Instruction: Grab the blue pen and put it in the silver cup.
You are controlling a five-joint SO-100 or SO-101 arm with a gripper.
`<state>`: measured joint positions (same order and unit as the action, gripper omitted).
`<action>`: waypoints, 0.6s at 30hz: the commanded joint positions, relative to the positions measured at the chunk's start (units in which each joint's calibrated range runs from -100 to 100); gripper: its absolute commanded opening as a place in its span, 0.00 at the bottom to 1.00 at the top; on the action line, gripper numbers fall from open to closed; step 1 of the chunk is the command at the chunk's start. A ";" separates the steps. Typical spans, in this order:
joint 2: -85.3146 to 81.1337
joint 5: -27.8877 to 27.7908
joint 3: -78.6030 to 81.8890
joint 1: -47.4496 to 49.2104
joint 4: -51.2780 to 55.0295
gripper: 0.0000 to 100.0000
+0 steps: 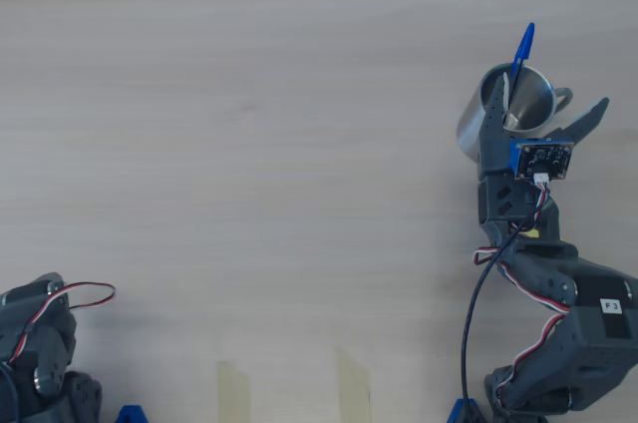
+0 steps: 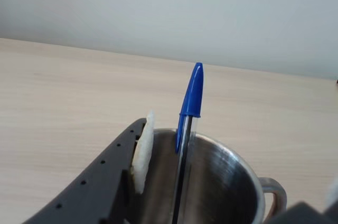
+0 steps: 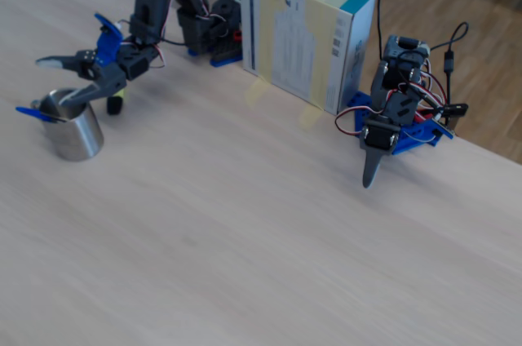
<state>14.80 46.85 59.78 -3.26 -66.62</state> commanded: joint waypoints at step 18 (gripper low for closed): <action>-16.88 -0.14 5.48 0.82 0.17 0.51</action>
<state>2.71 46.85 64.65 -2.34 -66.54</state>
